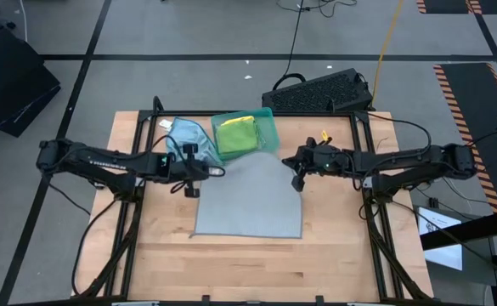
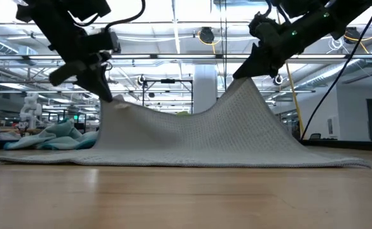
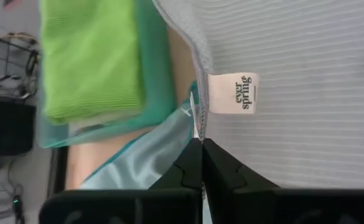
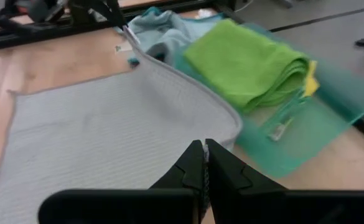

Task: Fold microfiber towels
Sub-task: Fold the gray microfiber cloth

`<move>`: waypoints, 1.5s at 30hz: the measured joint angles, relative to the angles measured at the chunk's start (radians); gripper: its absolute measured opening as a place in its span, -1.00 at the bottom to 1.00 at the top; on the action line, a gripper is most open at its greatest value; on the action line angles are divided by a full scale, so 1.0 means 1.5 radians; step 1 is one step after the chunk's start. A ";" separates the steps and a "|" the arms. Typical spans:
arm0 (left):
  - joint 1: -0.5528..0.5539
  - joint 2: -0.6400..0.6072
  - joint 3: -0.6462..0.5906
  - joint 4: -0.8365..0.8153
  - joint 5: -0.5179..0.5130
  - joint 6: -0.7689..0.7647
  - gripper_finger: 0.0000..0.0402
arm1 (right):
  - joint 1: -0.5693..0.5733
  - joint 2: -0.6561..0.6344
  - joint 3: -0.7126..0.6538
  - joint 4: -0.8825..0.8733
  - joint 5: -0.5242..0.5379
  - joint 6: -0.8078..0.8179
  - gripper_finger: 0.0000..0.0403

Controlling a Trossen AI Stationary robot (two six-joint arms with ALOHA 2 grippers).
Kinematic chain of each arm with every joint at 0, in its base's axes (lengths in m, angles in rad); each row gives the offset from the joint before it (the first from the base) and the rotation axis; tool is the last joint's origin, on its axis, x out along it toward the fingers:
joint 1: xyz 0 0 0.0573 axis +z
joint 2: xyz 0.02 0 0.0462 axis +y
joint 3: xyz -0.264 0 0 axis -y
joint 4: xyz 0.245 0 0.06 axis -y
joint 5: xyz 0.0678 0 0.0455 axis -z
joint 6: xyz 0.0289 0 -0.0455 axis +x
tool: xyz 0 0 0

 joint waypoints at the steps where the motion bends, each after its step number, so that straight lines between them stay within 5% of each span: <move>1: -0.010 0.000 0.000 -0.004 0.000 -0.008 -0.98 | 0.009 0.000 0.000 -0.002 0.000 0.001 -0.98; 26: -0.217 0.000 0.000 -0.062 0.019 -0.187 -0.98 | 0.188 0.005 -0.058 -0.029 0.000 0.177 -0.98; 45: -0.345 0.087 0.000 -0.021 -0.010 -0.349 -0.98 | 0.325 0.020 -0.190 0.152 0.027 0.334 -0.98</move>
